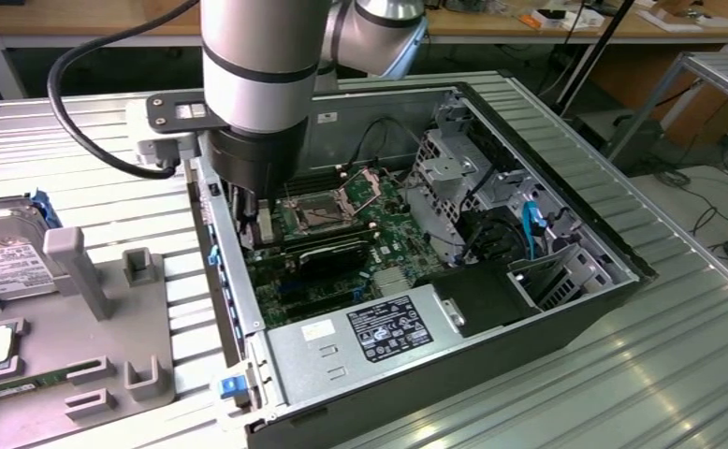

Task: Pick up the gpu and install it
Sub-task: 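Press down on the gpu until it lock into place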

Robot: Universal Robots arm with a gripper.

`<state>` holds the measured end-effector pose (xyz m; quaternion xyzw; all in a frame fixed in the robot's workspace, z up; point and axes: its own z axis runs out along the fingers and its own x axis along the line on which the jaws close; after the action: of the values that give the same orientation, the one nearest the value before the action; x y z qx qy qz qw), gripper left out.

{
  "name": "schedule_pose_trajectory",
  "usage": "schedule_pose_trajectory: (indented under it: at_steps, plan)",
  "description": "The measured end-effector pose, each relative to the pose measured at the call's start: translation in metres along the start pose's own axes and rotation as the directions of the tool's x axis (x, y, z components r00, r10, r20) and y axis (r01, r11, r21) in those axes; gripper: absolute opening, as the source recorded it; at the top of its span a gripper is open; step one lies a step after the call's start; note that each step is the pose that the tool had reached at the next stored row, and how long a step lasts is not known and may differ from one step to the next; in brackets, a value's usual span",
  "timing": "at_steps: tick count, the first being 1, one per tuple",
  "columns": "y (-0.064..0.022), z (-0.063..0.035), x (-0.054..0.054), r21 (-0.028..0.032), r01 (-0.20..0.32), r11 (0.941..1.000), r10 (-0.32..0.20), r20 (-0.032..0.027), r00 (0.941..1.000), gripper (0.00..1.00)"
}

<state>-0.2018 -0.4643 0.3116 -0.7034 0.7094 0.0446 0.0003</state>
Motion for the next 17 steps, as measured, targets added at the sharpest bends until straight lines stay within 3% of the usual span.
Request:
schedule_pose_trajectory:
  at_steps: [1,4,7,11,13,14,17]
  plan:
    - [-0.001,-0.0003,0.0,-0.0003,0.0,1.0,0.0,0.0001,1.0,0.11]
    - [-0.0086,-0.0008,-0.001,0.0001,0.0,1.0,0.0,0.0079,1.0,0.11]
    - [-0.0163,-0.0011,-0.002,0.0074,0.001,1.0,-0.001,0.0126,0.9999,0.11]
    - [-0.0298,0.0015,-0.002,0.0215,0.003,0.9998,-0.004,0.0134,0.9999,0.11]
    - [-0.0348,0.0033,-0.002,0.0223,0.006,0.9997,-0.007,0.0131,0.9999,0.11]
    - [-0.0444,0.0054,-0.002,0.0238,0.01,0.9997,-0.01,0.0127,0.9999,0.11]
    - [-0.0517,0.0068,-0.002,0.0262,0.013,0.9996,-0.013,0.0125,0.9998,0.11]
